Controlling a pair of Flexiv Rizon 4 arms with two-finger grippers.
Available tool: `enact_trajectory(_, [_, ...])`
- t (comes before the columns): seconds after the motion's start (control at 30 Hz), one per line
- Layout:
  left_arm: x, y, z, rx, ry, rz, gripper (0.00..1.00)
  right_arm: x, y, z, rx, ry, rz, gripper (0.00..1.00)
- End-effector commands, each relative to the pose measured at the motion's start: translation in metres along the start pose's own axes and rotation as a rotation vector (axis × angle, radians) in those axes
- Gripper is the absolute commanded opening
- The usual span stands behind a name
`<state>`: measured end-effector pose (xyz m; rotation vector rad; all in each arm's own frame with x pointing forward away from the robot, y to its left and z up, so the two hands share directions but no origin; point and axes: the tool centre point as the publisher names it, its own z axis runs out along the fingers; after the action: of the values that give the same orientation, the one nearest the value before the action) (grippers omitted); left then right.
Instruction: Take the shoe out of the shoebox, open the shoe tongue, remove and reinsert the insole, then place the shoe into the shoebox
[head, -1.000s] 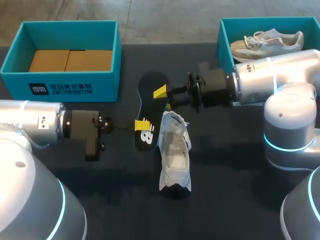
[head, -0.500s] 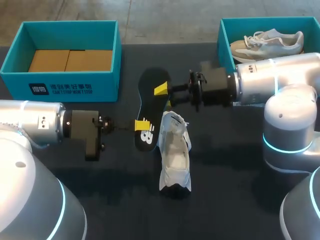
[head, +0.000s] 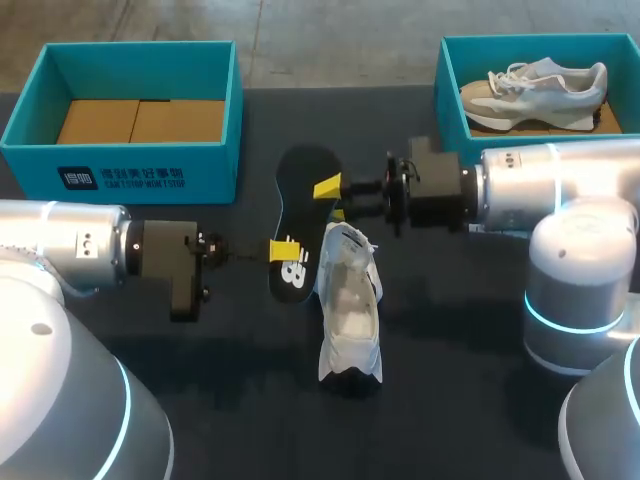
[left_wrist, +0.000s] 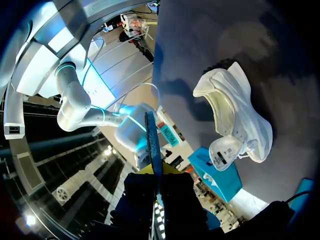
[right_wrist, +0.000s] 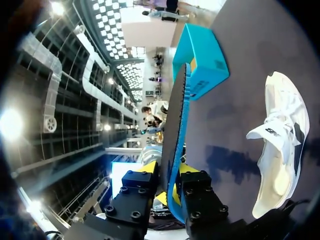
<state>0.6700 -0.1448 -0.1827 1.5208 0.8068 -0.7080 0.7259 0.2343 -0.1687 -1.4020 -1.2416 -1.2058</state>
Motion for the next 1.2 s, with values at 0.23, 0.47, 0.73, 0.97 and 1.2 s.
enact_trajectory(0.23, [0.0002,-0.001,0.001,-0.003,0.001,0.002,0.0,0.0018,-0.0012,0.005,0.005,-0.007,0.001,0.15])
enact_trajectory(0.47, [0.0002,-0.001,0.001,-0.003,0.001,0.002,0.0,0.0021,-0.0014,0.0065,0.007,-0.007,0.0,0.0])
enact_trajectory(0.73, [0.0002,-0.001,0.001,-0.003,0.001,0.002,0.0,0.0024,-0.0011,0.0081,0.016,-0.004,-0.005,0.0])
enact_trajectory(0.97, [-0.0009,-0.0008,0.0012,-0.005,-0.001,-0.001,1.0,0.0009,-0.0025,0.008,0.023,-0.001,-0.01,0.0])
enact_trajectory(1.2, [0.0009,-0.0007,-0.0039,-0.018,0.004,-0.026,1.0,-0.0034,-0.003,0.006,0.025,0.002,-0.015,0.0])
